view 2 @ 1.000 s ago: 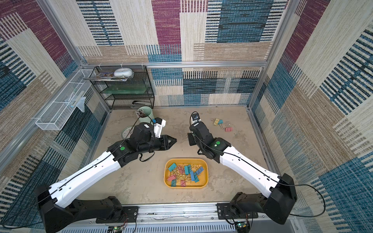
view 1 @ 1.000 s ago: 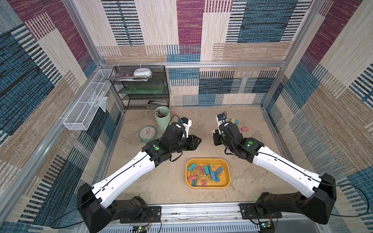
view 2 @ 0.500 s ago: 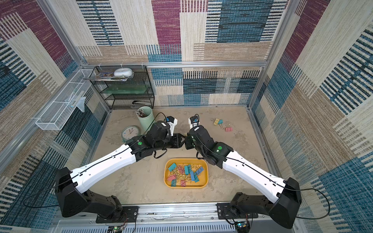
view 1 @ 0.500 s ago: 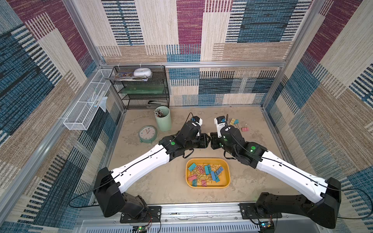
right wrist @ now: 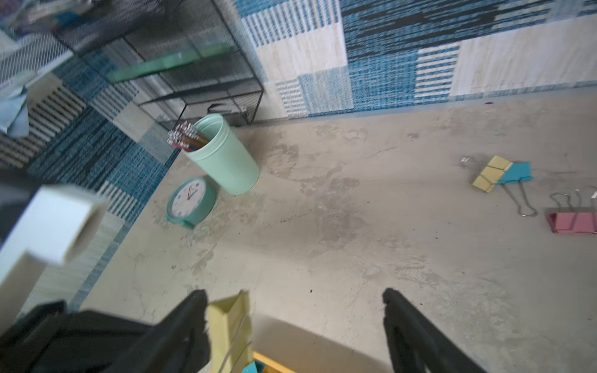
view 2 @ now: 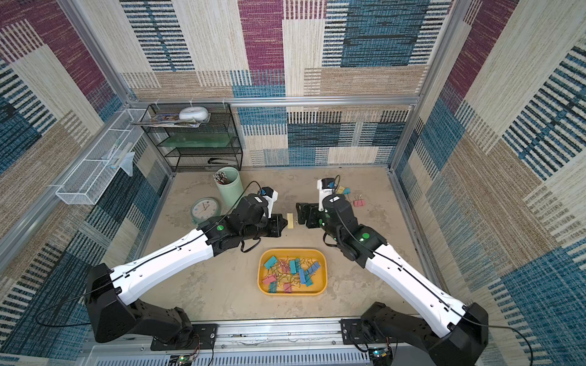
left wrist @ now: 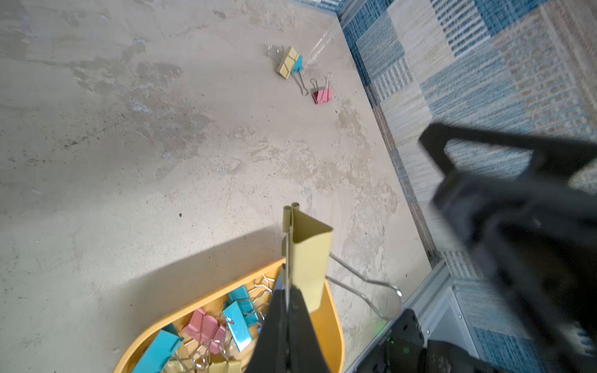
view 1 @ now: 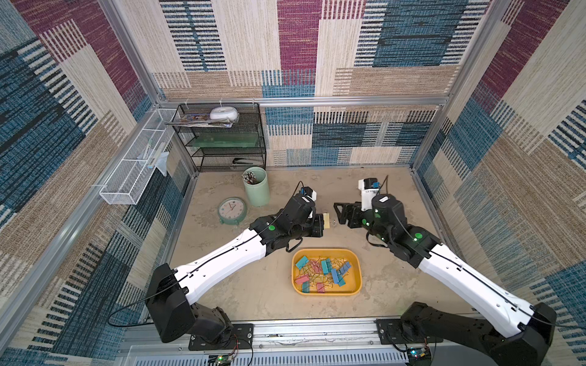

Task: Put the binder clips in the storage box
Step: Pick up the binder clip at the center of the board, then place the binder clip in the storage box, then pick up the binder clip at the center of the board.

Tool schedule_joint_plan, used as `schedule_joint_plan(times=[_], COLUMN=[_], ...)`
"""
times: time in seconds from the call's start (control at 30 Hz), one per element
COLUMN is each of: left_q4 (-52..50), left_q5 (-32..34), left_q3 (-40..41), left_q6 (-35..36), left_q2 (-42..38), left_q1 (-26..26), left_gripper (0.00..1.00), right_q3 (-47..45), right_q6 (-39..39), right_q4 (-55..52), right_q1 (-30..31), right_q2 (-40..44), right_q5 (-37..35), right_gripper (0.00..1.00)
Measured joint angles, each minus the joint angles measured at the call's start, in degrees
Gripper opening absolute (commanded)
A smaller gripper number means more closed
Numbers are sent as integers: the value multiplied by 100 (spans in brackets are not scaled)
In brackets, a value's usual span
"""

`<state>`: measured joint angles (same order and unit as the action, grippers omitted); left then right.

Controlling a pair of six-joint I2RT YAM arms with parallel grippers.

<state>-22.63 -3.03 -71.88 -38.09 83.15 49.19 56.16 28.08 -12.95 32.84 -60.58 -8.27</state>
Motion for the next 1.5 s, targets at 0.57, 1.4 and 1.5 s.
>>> schedule_joint_plan(times=[0.57, 1.4, 1.5], left_q4=[-835, -1255, -1078], left_q5=[-710, -833, -977], left_q3=[-732, -1038, -551], left_q6=[214, 1408, 1631], left_q2=[1818, -435, -1156], left_q1=[1427, -85, -1211], left_gripper=[0, 58, 64], right_q3=[-1058, 844, 1519], right_q6=[737, 452, 455], right_q4=[157, -195, -402], right_q1=[-2540, -2542, -2472], right_q2=[789, -1941, -2879], right_q5=[2343, 1329, 968], right_gripper=[95, 87, 81])
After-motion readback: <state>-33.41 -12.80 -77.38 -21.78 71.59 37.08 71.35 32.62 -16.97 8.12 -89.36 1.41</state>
